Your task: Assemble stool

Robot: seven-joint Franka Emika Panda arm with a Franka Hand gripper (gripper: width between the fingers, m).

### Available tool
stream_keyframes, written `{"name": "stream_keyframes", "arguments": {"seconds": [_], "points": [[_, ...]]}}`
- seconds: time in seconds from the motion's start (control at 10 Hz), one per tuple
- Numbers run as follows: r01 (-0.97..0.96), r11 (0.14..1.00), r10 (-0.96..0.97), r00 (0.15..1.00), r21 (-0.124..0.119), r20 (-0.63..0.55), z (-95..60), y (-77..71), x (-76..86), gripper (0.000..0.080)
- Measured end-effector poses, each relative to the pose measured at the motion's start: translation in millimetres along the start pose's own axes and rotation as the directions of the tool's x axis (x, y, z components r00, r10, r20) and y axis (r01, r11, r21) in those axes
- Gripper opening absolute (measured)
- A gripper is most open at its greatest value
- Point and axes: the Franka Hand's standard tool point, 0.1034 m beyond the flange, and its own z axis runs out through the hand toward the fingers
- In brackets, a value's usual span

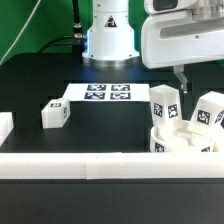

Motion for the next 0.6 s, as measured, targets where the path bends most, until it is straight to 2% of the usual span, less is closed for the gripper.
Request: {"name": "stream_keyframes", "arguments": {"seconds": [0.1,0.2,0.3,0.4,0.5,0.6], "points": [[0.065,0.998,-0.065,0.998,-0.003,0.001,0.3,0.7,0.1,0.0649],[0.232,0.971,-0.231,0.973,-0.050,0.014,2.6,2.9,-0.5,0.0649],[0.413,0.908,-0.412,0.911,-0.074,0.036,6.1,5.9,-1.3,0.0649],[0.443,0.893,-0.441,0.897,-0.082,0.043,8.0,5.6,-2.1,0.0649],[0.523,0.847,-0.521,0.852,-0.099,0.048,9.1,5.0,-1.4,0.0649],[0.597,0.795,-0.593,0.802,-0.106,0.066,12.2,4.9,-2.7,0.0649]]}}
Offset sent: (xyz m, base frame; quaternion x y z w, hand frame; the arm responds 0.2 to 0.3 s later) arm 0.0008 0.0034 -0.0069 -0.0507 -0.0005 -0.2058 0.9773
